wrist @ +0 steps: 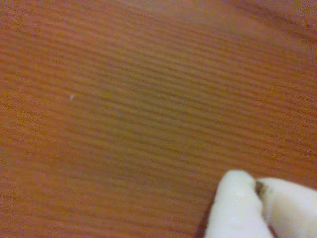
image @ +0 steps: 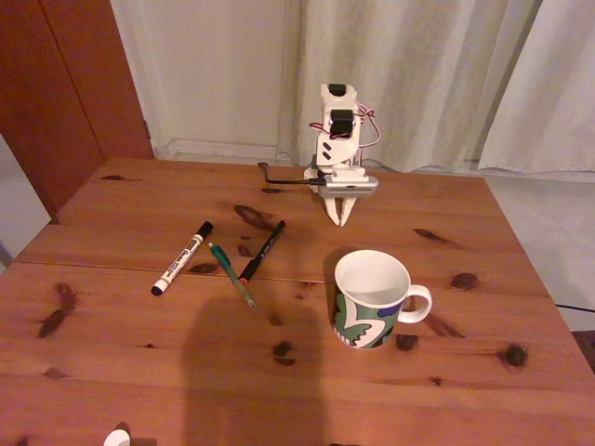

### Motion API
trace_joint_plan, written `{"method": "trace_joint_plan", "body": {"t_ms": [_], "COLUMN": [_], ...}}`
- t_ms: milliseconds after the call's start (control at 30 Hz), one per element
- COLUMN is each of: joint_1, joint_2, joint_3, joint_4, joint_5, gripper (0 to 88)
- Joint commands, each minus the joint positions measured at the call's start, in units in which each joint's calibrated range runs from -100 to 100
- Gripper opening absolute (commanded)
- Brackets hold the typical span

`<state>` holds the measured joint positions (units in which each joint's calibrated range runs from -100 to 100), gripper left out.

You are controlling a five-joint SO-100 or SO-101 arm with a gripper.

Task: Clean up the desk and place the pens and markers into the cup

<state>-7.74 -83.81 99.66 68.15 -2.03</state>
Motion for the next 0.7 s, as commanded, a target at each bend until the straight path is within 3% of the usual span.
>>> {"method": "trace_joint_plan", "body": {"t_ms": [0, 300, 667], "joint_1": [2.6, 7.5, 12.1], "joint_2": [0.4, 11.0, 44.6], "joint_3": [-0.7, -14.4, -42.6], "joint_4": [-0.2, 0.6, 0.7], "joint_5": [0.4, 0.2, 0.3], "gripper": [0.8, 0.8, 0.8]}}
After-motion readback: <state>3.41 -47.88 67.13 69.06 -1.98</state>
